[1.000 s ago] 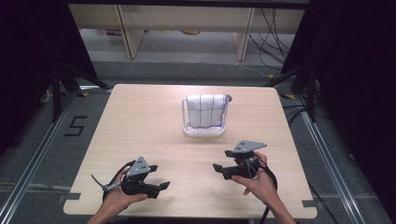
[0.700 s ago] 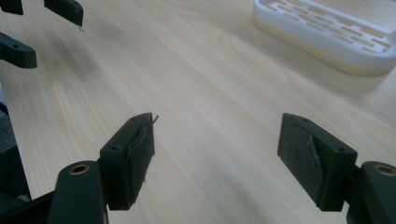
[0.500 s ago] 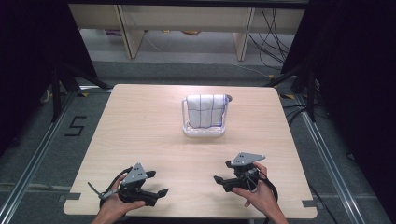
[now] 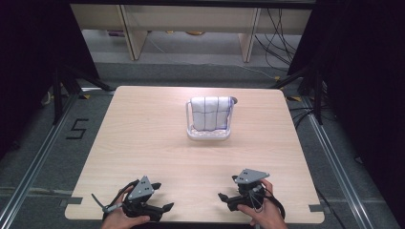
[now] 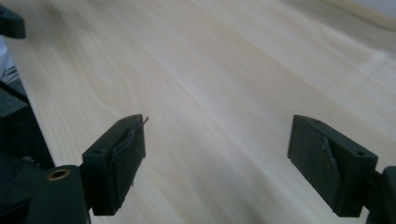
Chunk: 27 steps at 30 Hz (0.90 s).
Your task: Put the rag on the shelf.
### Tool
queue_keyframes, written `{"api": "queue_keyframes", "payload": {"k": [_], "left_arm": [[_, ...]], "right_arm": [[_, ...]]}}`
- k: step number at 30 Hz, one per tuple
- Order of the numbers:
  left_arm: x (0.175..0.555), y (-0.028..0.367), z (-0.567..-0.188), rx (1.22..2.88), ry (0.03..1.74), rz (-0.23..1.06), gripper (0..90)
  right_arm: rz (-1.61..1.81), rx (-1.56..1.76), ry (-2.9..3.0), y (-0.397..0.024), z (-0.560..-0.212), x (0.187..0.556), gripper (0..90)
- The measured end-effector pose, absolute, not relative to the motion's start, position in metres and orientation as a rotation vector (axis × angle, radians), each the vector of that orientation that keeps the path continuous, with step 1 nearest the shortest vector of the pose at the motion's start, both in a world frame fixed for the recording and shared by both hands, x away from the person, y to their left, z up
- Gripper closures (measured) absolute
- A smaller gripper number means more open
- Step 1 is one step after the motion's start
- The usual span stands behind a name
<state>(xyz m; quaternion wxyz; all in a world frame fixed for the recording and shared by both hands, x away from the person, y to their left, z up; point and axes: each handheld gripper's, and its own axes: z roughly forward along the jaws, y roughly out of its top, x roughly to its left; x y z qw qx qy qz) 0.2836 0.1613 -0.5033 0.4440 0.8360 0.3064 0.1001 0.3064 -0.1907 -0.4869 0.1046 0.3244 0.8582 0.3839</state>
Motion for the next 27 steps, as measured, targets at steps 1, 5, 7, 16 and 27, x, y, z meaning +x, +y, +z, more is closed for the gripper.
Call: {"api": "queue_keyframes", "payload": {"k": [1,5,7,16,27], "left_arm": [[0.2836,0.1613,-0.5033,2.073,0.76,0.248,17.9],[0.2865,0.162,-0.5066,2.087,0.757,0.256,17.9],[0.2859,0.1612,-0.5069,2.074,0.768,0.254,17.9],[0.2886,0.1623,-0.5066,2.042,0.779,0.255,17.9],[0.2909,0.1646,-0.5063,2.054,0.782,0.263,18.0]], "right_arm": [[1.132,0.957,2.53,-0.1907,-0.4869,0.3064,19.8],[1.124,0.935,2.54,-0.1919,-0.4885,0.3014,19.2],[1.121,0.936,2.538,-0.1923,-0.4892,0.3016,19.1],[1.104,0.93,2.56,-0.1883,-0.4936,0.3027,19.4],[1.085,0.947,2.569,-0.187,-0.4938,0.3019,19.4]]}}
